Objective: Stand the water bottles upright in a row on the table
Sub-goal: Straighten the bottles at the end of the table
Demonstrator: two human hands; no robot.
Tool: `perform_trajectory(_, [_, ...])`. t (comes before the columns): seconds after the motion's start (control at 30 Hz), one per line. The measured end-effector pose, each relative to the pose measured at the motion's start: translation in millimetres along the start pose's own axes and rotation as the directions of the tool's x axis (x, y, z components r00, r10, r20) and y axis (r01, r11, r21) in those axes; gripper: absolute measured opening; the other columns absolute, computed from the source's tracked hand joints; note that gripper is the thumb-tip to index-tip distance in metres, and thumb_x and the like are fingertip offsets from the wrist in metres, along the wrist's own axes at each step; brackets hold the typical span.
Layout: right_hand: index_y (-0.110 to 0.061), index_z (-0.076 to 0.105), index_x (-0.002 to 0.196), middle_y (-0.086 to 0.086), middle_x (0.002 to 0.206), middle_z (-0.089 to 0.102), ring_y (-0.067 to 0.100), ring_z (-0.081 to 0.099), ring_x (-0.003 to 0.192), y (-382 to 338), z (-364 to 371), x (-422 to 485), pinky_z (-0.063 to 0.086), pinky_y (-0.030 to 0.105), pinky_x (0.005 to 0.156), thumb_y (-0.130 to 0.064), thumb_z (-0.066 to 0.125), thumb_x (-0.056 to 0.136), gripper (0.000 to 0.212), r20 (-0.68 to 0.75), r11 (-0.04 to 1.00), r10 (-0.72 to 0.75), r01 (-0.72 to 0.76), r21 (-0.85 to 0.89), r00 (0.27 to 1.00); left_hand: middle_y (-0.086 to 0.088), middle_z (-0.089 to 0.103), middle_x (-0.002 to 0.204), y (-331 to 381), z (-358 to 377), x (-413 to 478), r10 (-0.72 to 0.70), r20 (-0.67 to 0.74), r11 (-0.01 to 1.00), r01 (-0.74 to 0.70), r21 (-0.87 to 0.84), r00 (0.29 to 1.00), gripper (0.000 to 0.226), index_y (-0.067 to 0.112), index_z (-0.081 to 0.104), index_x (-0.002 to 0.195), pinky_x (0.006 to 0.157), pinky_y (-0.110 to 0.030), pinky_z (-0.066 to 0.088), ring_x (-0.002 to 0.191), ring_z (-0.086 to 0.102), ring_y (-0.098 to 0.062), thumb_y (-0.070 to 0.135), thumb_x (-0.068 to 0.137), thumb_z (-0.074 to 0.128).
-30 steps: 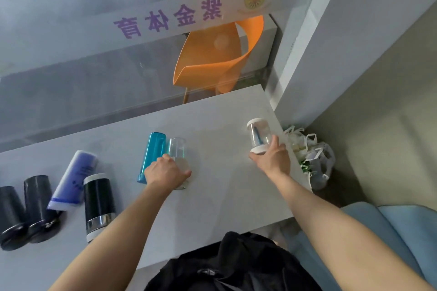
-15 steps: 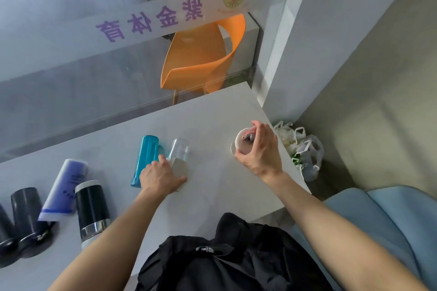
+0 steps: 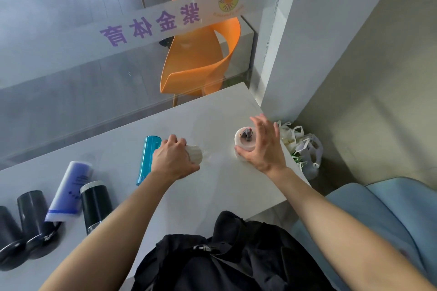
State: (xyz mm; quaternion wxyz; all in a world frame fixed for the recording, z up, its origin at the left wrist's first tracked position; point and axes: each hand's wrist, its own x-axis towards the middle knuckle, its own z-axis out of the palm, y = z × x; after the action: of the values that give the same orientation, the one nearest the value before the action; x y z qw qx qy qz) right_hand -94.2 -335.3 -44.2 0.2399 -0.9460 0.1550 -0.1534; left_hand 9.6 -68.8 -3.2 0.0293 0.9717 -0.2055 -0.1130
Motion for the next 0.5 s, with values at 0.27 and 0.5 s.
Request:
perform_trajectory(0.27, [-0.01,0.066,0.115,0.007,0.114,0.061,0.027,0.065,0.097,7,-27,-83,0.058,0.044,0.086,-0.03,0.065,0.095,0.028,0.212,0.981,0.138,-0.103,-0.167,0.967,-0.001,0.068,0.128,37,-19,3,0.229,-0.037,0.973,-0.23,-0.033,0.973,0.083,0.026,0.046,0.14,0.091,-0.042,0.064,0.11,0.067,-0.022,0.059,0.077,0.087])
perform_trajectory(0.5, [-0.014,0.059,0.142,0.011,0.142,0.059,0.032,0.065,0.123,13,-28,-105,0.05,0.042,0.107,-0.039,0.061,0.1,0.05,0.699,0.963,0.246,-0.087,-0.255,0.672,0.001,0.063,0.138,62,-15,2,0.329,0.022,0.944,-0.329,-0.019,0.944,0.074,0.028,0.051,0.144,0.1,-0.046,0.058,0.118,0.063,-0.025,0.059,0.084,0.082])
